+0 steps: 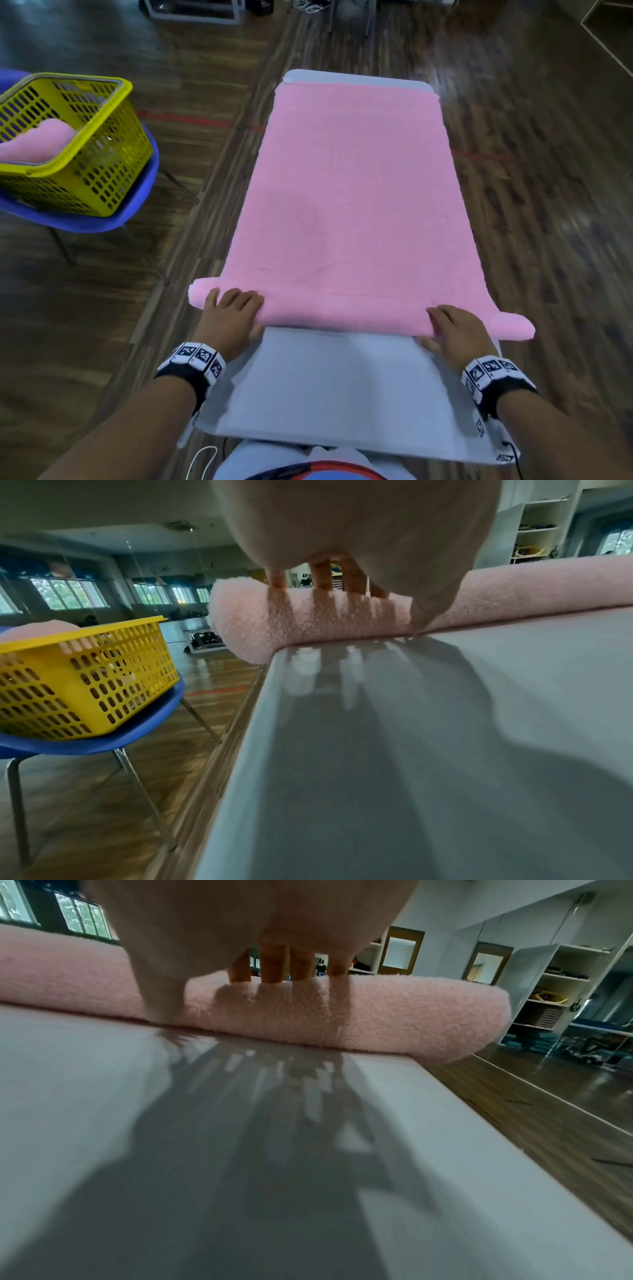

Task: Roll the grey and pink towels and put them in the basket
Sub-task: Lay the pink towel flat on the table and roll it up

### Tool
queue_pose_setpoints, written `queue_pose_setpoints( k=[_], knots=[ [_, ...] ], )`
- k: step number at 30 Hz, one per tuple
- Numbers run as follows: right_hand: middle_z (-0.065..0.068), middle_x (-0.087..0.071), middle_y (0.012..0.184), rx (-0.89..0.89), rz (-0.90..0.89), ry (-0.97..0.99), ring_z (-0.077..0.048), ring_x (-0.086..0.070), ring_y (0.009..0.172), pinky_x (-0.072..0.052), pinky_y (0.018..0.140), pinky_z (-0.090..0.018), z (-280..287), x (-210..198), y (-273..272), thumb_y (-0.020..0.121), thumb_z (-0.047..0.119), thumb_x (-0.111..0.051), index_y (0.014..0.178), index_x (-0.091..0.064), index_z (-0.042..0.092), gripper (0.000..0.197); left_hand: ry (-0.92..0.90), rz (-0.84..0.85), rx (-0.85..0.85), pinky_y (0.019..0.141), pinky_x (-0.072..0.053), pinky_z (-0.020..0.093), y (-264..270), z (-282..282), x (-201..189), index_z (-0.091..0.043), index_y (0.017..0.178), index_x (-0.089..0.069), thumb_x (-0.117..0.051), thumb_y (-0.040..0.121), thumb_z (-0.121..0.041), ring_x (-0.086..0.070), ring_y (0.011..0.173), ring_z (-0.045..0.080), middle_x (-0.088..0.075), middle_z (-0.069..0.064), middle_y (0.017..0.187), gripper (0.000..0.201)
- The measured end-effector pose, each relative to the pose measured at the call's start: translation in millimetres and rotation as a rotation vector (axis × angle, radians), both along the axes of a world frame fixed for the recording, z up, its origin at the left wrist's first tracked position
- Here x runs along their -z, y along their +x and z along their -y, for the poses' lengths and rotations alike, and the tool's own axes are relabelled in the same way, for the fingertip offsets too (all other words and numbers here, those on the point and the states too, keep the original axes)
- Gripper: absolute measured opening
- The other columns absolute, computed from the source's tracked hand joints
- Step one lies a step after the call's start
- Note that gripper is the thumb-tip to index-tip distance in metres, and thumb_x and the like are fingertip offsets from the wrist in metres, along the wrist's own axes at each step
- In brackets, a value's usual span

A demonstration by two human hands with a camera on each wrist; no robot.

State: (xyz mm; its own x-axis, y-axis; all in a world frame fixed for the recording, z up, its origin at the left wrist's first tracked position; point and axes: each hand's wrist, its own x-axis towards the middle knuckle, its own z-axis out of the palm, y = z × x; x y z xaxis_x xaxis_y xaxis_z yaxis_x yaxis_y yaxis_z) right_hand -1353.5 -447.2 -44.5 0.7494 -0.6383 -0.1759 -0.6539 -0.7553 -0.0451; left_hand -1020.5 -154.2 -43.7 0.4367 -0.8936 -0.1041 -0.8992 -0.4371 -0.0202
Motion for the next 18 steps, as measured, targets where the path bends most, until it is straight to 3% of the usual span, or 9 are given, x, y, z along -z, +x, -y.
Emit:
queue_pose_setpoints(
  k=[2, 4, 6, 8, 10, 13, 15, 18],
  knots=[
    [-0.009, -0.065, 0.117, -0.031, -0.001, -0.005, -0.033, -0.061, 0.104, -0.047, 0.094, -0.046, 3, -2, 2, 0.077, 0.03, -0.072, 0.119, -0.063, 0.011, 0.047, 0.047, -0.043, -0.031, 0.102, -0.035, 0.056, 4, 1, 0, -0.022, 0.121, -0.062, -0.07, 0.076, -0.034, -0.058, 0.114, 0.027, -0.064, -0.002, 0.126, 0.048],
    [-0.003, -0.065, 0.116, -0.02, -0.052, -0.006, -0.027, -0.061, 0.104, -0.044, 0.094, -0.04, 10, -9, 10, 0.084, 0.028, -0.061, 0.121, -0.059, 0.019, 0.038, 0.091, -0.03, -0.037, 0.107, -0.027, 0.051, 11, 10, -5, -0.026, 0.127, -0.057, -0.061, 0.082, -0.03, -0.052, 0.121, 0.025, -0.062, -0.005, 0.129, 0.045],
    [0.001, -0.067, 0.107, 0.021, -0.097, 0.024, -0.023, -0.061, 0.093, -0.042, 0.083, -0.034, 19, -16, 23, 0.089, 0.035, -0.049, 0.111, -0.056, 0.025, 0.025, 0.112, -0.014, -0.047, 0.108, -0.024, 0.045, 21, 25, -11, -0.028, 0.12, -0.057, -0.052, 0.086, -0.033, -0.051, 0.117, 0.023, -0.067, -0.004, 0.115, 0.035],
    [-0.005, -0.068, 0.099, 0.092, -0.178, 0.083, -0.026, -0.057, 0.08, -0.039, 0.072, -0.033, 29, -25, 37, 0.091, 0.038, -0.041, 0.099, -0.052, 0.024, 0.02, 0.121, -0.051, -0.085, 0.105, -0.025, 0.043, 31, 42, -19, -0.026, 0.114, -0.056, -0.045, 0.087, -0.037, -0.053, 0.108, 0.024, -0.069, 0.001, 0.1, 0.031],
    [-0.012, -0.068, 0.1, 0.146, -0.23, 0.121, -0.028, -0.052, 0.077, -0.037, 0.069, -0.033, 36, -29, 46, 0.092, 0.037, -0.038, 0.098, -0.052, 0.021, 0.022, 0.138, -0.15, -0.155, 0.103, -0.027, 0.043, 39, 56, -27, -0.028, 0.117, -0.052, -0.041, 0.087, -0.035, -0.056, 0.101, 0.025, -0.068, 0.005, 0.095, 0.032],
    [-0.01, -0.063, 0.109, 0.109, -0.123, -0.017, -0.03, -0.059, 0.089, -0.044, 0.075, -0.036, 40, -29, 44, 0.091, 0.035, -0.049, 0.111, -0.054, 0.021, 0.025, 0.009, -0.047, -0.13, 0.097, -0.036, 0.042, 43, 61, -29, -0.027, 0.13, -0.046, -0.048, 0.088, -0.03, -0.058, 0.102, 0.028, -0.067, 0.006, 0.104, 0.043],
    [-0.012, -0.061, 0.111, 0.043, 0.023, -0.117, -0.032, -0.059, 0.089, -0.048, 0.078, -0.039, 34, -23, 37, 0.085, 0.033, -0.062, 0.108, -0.061, 0.017, 0.028, -0.105, 0.028, -0.067, 0.094, -0.039, 0.043, 37, 53, -23, -0.024, 0.131, -0.052, -0.052, 0.087, -0.026, -0.058, 0.103, 0.031, -0.065, 0.007, 0.112, 0.043],
    [-0.007, -0.062, 0.106, 0.008, 0.048, -0.089, -0.029, -0.059, 0.089, -0.048, 0.082, -0.04, 12, -10, 26, 0.079, 0.047, -0.068, 0.106, -0.063, 0.017, 0.04, 0.023, -0.012, -0.024, 0.105, -0.031, 0.045, 22, 35, -3, -0.027, 0.134, -0.048, -0.052, 0.087, -0.03, -0.048, 0.121, 0.027, -0.054, 0.001, 0.133, 0.048]
  ],
)
